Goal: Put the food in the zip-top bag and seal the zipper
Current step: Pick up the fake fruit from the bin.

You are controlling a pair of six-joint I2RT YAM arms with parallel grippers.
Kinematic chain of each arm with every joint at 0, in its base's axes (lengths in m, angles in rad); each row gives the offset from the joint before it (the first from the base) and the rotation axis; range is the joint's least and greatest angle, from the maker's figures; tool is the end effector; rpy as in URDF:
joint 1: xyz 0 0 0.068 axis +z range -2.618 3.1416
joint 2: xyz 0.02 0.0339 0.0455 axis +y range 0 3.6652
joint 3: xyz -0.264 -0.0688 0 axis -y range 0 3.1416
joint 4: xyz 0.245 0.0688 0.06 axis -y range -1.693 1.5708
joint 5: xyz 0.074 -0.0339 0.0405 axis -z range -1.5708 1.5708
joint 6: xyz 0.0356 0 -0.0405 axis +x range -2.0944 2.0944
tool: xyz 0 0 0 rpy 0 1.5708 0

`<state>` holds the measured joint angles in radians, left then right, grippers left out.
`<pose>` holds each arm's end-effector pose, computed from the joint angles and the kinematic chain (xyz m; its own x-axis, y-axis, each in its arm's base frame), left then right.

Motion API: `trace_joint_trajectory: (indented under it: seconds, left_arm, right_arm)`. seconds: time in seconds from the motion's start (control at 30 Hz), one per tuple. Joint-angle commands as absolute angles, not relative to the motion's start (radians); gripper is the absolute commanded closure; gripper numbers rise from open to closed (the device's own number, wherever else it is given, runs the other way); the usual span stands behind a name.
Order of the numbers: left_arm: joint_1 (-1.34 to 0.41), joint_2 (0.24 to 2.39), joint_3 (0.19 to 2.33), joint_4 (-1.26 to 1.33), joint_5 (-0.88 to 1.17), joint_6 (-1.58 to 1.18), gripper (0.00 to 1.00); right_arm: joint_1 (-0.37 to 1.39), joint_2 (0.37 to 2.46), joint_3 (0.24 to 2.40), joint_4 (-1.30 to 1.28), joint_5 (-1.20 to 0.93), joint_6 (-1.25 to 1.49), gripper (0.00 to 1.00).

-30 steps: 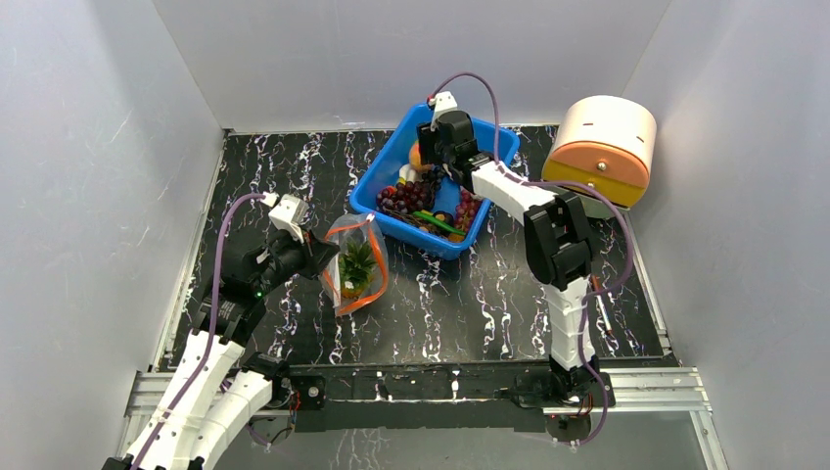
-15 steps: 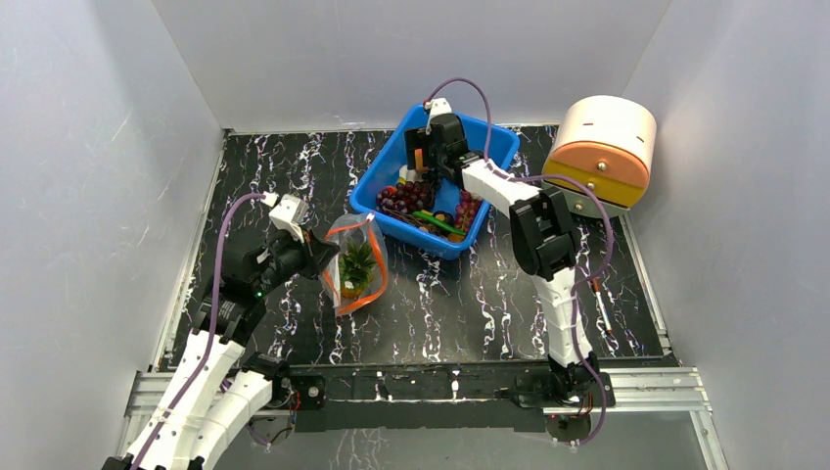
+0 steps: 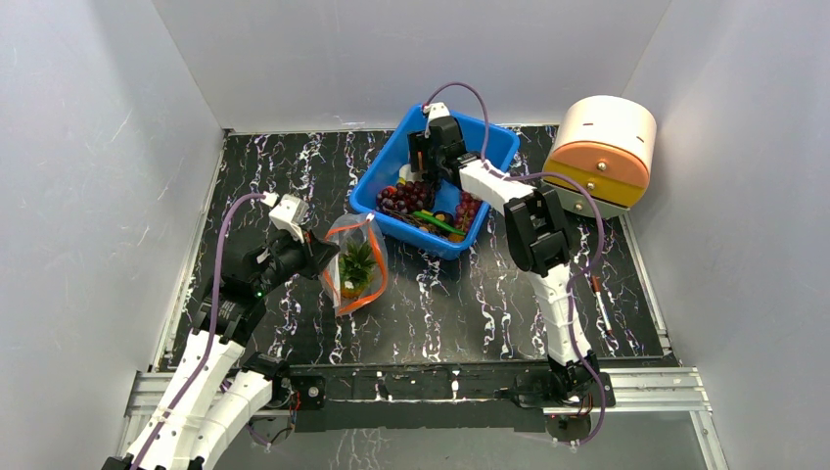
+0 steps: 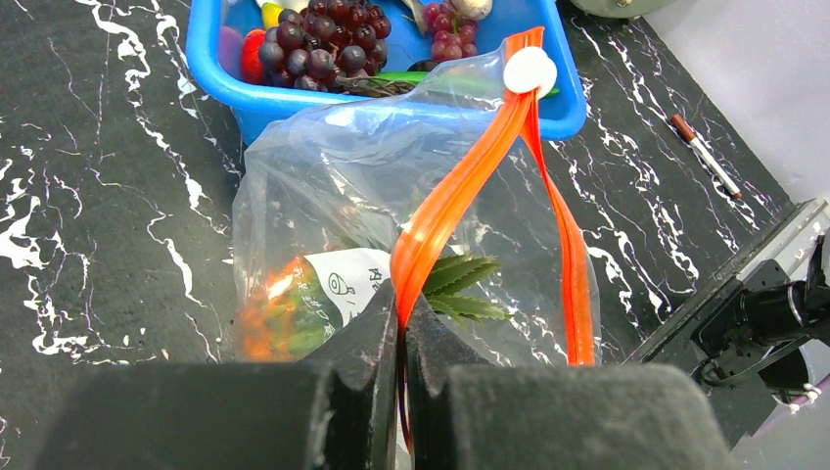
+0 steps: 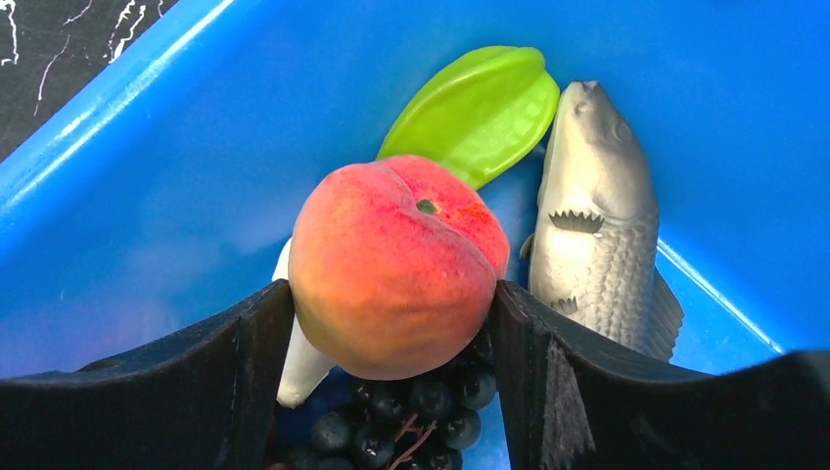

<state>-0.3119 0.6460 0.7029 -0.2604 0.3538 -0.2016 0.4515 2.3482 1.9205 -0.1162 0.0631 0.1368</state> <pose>0.1443 -0.0595 0.3246 -0.3108 -0.0972 -0.9455 0.5599 0.7851 -0.2647 0.4929 0.2365 0.1980 -0.5140 -0.0980 -0.8522 -0.3198 0.9437 0.0844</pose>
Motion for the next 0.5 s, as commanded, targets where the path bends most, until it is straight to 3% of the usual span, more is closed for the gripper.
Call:
trace_joint_trajectory:
  seconds: [0.0, 0.13, 0.47]
  left_arm:
    - [-0.314, 0.633, 0.701, -0.229, 0.35, -0.192, 1.0]
    - [-0.314, 0.631, 0.703, -0.233, 0.331, -0.189, 1.0]
    - [-0.314, 0.632, 0.705, -0.236, 0.322, -0.189, 1.0]
  right_arm:
    - [0.45, 2.321, 1.939, -0.059, 0.046, 0.127, 0.38]
    - [0.451, 2.287, 1.917, -0.049, 0.052, 0.116, 0.47]
    - [0.451, 2.149, 1.766, 0.028, 0.037, 0.121, 0.52]
